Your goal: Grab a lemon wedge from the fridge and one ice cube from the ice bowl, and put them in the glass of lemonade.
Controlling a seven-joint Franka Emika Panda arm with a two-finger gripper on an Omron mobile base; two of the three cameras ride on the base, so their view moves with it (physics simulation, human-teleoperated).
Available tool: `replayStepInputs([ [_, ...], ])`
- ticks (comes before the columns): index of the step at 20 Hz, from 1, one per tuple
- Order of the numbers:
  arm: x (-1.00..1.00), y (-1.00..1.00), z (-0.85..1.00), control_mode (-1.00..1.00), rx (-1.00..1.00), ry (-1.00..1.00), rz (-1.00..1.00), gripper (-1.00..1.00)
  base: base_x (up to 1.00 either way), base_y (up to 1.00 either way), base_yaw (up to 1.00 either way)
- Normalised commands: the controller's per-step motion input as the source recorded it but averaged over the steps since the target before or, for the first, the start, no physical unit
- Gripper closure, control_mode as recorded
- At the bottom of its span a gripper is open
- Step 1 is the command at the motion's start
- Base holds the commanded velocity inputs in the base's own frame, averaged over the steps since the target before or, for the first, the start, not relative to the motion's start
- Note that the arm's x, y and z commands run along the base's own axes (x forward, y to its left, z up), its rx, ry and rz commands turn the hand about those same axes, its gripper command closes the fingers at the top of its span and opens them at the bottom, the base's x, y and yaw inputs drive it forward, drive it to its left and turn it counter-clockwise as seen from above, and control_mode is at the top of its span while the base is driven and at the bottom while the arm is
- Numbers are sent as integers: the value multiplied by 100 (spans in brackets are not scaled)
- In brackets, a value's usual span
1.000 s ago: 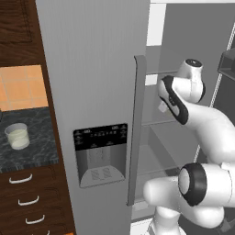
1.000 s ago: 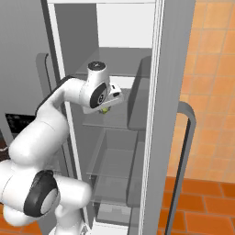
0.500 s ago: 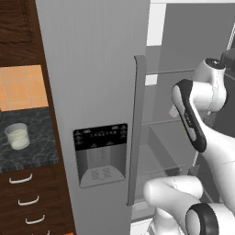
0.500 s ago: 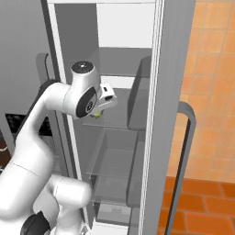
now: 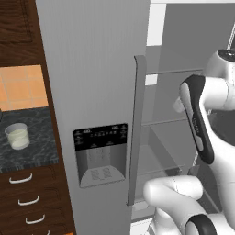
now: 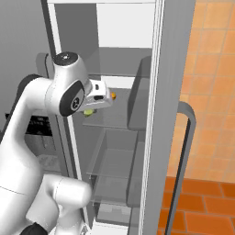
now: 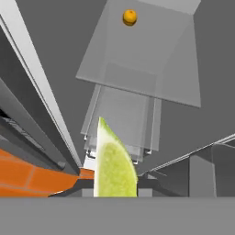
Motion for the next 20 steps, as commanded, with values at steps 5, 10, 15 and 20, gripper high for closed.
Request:
replayStepInputs([
  [5,-12,0,0,-100,0,0,0,100,0,0,0],
  [10,-6,0,0,-100,0,-1,0,100,0,0,0],
  [15,-14,0,0,100,0,-2,0,100,-80,32,-3],
  [20,0,0,0,100,0,0,0,100,-85,88,-7],
])
